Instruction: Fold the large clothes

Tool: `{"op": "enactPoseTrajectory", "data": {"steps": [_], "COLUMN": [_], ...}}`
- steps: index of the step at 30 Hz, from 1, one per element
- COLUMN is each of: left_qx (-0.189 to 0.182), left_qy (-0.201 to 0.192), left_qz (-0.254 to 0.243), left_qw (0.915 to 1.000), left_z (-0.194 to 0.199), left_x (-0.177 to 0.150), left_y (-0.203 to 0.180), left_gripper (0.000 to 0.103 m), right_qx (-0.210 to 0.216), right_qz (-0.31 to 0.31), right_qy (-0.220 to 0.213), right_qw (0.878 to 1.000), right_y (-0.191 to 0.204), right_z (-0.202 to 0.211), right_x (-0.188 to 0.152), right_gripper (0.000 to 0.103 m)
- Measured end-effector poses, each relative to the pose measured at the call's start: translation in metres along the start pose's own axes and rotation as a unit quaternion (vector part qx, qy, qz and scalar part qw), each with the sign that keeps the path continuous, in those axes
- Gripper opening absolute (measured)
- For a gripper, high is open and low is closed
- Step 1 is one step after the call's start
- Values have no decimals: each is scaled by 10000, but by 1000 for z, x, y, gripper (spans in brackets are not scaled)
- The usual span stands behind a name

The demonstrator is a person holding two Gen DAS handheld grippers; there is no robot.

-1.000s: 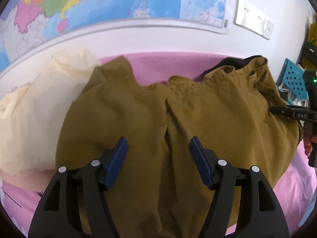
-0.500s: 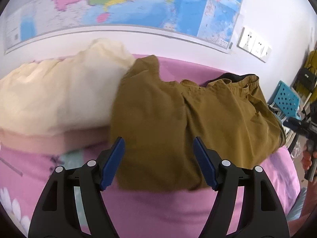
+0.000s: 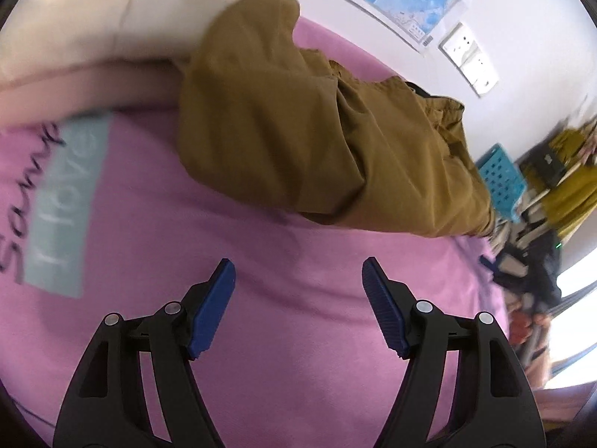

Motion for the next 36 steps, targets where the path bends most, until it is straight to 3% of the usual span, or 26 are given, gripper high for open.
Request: {"op": "enactPoseTrajectory", "data": {"steps": [5, 11, 15, 24, 29, 34, 36], "left_qx": [-263, -573, -653, -1189, -1051, -621, -515], "left_qy": [-16, -104, -280, -563, -388, -313, -316], "left_qz": [298, 1174, 1157, 1604, 1587, 1290, 1227], "left_qw": [9992, 9914, 9907, 9783, 9810, 9892, 9906], "left_z": [-11, -19, -15, 4, -19, -39, -40], "left_x": [12, 32, 35, 46, 58, 62, 63], "left_y": [-4, 4, -2, 13, 5, -5, -6], "left_gripper": [70, 76, 74, 78, 80, 78, 78], "right_qx": [62, 12, -16, -145, -748, -1438, -1516], "right_qz": [-221, -394, -564, -845, -813, -626, -595], "right_qy": [-171, -372, -452, -683, -782, -895, -942], "right_qw": [9996, 9985, 9974, 9940, 9908, 9836, 9821], "right_y": [-3, -4, -6, -11, -11, -8, -9], "right_z": [-14, -29, -37, -40, -50, -63, -66], "right_x": [12, 30, 40, 47, 52, 59, 62], "right_gripper": [86, 91, 98, 98, 98, 99, 99]}}
Point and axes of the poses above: each gripper's, at about its wrist camera, not at the fingertips, and z roughly against the way its jaws point, y to its left, x to its top, the point moved 8 cm from there along -z, roughly the way its jaws point, and after that the axes turned 11 degrees about z, right-handed, at the moved point
